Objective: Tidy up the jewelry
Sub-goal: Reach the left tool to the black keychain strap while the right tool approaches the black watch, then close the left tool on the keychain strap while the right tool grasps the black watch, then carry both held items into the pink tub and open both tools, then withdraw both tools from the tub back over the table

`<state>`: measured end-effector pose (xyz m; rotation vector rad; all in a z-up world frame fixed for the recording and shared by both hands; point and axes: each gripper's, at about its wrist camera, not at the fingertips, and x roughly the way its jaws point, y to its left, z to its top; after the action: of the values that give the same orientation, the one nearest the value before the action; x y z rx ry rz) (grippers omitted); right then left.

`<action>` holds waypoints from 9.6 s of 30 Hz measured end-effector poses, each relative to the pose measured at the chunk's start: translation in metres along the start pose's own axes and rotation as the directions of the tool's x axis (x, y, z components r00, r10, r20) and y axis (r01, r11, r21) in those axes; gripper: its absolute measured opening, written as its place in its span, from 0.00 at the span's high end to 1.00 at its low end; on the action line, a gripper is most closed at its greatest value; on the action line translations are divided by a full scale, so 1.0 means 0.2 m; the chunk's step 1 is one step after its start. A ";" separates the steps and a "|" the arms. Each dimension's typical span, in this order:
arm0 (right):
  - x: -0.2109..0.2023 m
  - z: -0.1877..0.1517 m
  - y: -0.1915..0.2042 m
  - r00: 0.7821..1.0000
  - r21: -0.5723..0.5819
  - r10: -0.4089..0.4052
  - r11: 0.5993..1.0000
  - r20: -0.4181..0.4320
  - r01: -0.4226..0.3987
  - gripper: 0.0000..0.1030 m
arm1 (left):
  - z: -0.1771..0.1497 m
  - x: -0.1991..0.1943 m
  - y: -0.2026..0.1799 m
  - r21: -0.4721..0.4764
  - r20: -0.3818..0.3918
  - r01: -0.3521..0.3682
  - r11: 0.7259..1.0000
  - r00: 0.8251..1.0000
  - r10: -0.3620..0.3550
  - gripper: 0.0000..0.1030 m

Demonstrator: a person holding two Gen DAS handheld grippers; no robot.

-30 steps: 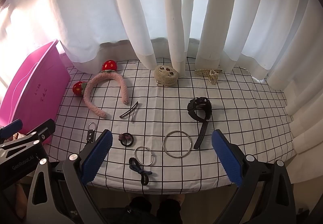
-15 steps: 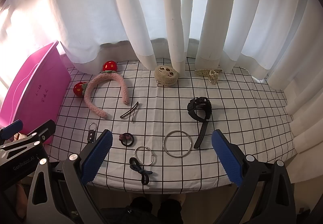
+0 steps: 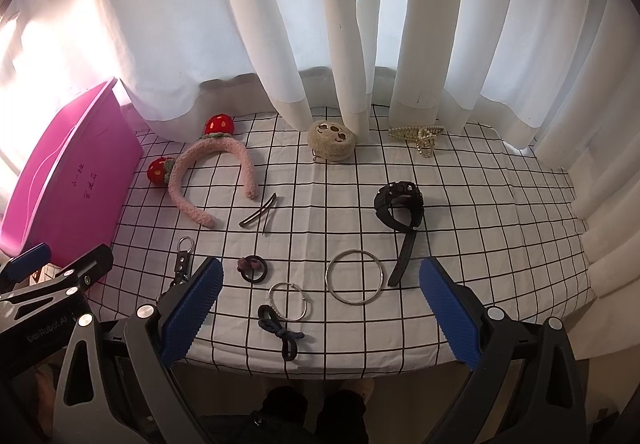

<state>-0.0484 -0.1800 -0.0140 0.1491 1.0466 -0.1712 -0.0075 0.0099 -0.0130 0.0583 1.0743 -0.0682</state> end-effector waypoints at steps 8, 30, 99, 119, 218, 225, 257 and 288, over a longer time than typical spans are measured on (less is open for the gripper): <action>0.17 -0.17 -0.10 0.992 0.059 0.091 0.995 -0.090 -0.086 0.09 | -0.14 0.16 0.08 0.007 -0.080 -0.038 0.999 0.996 0.039 0.06; 0.65 -0.33 -0.33 0.988 0.032 0.032 0.999 -0.152 -0.028 0.09 | -0.30 0.60 0.09 -0.076 -0.089 0.007 0.997 0.996 -0.014 0.07; 0.83 -0.30 -0.24 0.998 -0.075 0.061 0.995 -0.019 -0.062 0.96 | -0.30 0.77 -0.03 -0.010 -0.034 0.035 0.999 0.999 -0.036 0.73; 0.75 -0.11 -0.50 0.995 0.068 0.032 0.997 0.094 -0.038 0.46 | -0.29 0.77 -0.02 -0.015 -0.027 0.039 0.999 0.999 -0.040 0.73; 0.70 0.73 2.19 0.813 -0.568 0.431 0.582 -0.391 -0.582 0.38 | 0.35 0.32 1.55 -0.523 -0.041 -0.165 0.836 0.985 0.169 0.72; 0.79 0.75 2.21 0.827 -0.554 0.381 0.616 -0.413 -0.560 0.38 | 0.36 0.34 1.56 -0.525 -0.074 -0.170 0.834 0.985 0.154 0.71; 0.75 0.67 2.35 0.844 -0.605 0.348 0.590 -0.408 -0.535 0.24 | 0.30 0.19 1.54 -0.509 -0.054 -0.220 0.833 0.973 0.224 0.10; 0.12 0.47 1.20 0.850 -0.423 0.527 0.776 0.027 -0.468 0.24 | 0.10 -0.34 1.02 -0.285 0.296 -0.103 0.953 0.936 0.190 0.06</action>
<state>0.0935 0.0335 0.0207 0.0351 0.8434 0.5166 -0.0051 0.2129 0.0584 -0.1118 0.7421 0.1988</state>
